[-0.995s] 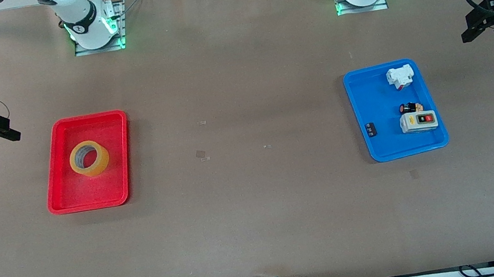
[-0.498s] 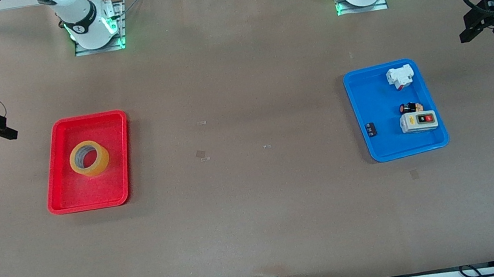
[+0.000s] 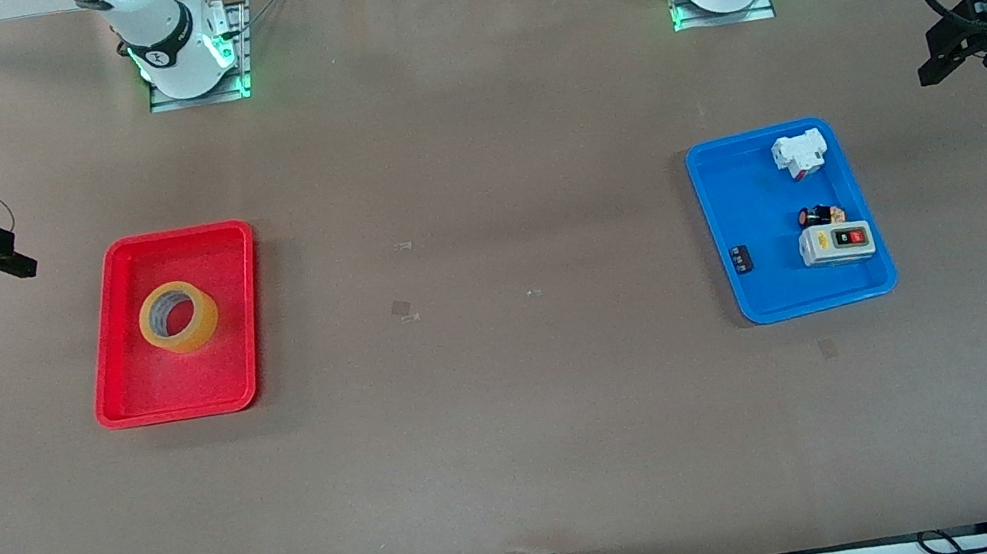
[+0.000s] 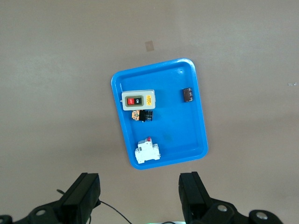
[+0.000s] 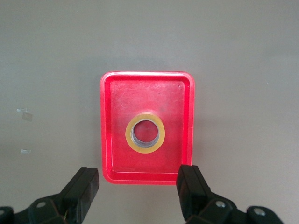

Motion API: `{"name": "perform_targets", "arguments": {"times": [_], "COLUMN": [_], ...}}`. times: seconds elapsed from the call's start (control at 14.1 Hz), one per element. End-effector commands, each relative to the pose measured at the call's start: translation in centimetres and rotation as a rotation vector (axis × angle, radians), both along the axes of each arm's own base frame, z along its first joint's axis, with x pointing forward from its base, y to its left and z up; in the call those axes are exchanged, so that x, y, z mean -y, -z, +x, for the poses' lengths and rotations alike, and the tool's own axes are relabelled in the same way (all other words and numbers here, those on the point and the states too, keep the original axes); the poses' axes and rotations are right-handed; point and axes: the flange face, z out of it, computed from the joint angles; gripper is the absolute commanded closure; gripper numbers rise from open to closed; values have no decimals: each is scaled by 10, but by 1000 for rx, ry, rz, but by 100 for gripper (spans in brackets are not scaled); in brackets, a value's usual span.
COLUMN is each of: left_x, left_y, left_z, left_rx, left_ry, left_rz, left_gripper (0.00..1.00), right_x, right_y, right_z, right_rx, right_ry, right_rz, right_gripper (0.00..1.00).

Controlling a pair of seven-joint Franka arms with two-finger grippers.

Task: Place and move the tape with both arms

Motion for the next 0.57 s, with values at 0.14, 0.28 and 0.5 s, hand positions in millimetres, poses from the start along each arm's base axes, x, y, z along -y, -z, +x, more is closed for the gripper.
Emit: {"name": "perform_targets", "arguments": {"times": [0.14,0.28,0.5], "left_x": [4,3,2], "left_y": [-4,-4,-4], "left_z": [-4,-5,-5], "left_rx": [4,4,4], "left_ry": [-5,-6,-8], "left_rz": [1,3,3], "left_gripper": [0,0,0], "right_x": [-3,-3,-4], "right_y": [-8,-9,-9], "right_z": [-10,-11,-11], "right_rx": [-21,-19,-24], "right_ry": [-5,-16,-19], "right_rz": [-10,-12,-12], "right_gripper": [0,0,0]}}
